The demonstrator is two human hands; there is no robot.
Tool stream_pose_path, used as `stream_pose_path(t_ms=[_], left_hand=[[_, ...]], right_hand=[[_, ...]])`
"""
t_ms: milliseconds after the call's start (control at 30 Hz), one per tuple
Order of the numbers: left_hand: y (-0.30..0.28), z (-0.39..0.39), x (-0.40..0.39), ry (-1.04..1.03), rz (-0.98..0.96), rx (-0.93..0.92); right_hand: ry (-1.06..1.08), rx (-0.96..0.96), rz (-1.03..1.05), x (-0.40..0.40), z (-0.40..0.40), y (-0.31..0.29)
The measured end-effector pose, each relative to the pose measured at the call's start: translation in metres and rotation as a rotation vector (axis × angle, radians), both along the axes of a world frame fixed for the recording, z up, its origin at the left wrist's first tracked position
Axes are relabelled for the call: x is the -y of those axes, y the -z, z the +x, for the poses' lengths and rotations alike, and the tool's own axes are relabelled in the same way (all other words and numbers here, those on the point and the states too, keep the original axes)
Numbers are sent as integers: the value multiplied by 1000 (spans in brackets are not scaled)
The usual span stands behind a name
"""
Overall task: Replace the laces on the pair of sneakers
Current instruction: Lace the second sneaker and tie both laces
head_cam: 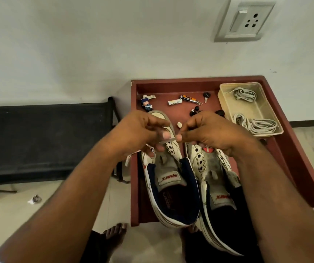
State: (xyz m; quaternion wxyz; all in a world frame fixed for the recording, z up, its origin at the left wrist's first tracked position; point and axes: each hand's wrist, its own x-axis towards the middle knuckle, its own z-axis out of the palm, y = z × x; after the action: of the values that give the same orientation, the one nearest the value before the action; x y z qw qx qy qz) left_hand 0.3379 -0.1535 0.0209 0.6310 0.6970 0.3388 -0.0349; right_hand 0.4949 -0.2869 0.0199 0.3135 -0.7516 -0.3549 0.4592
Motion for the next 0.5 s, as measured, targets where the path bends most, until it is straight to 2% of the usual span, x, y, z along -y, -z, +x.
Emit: stream_pose_path(t_ms=[167,267,367,500], left_hand=[[5,-11,-17,23,162,-123],[3,-6,-7,-53,13,43],[6,9,13,-10,-68,158],[6,1,-6,-27,103,14]], right_hand=[[140,-13,8,17,23,1],[86,-11,35,9,11,2],[27,-10,44,-3,-3,1],[93,-29,22,7,12,2]])
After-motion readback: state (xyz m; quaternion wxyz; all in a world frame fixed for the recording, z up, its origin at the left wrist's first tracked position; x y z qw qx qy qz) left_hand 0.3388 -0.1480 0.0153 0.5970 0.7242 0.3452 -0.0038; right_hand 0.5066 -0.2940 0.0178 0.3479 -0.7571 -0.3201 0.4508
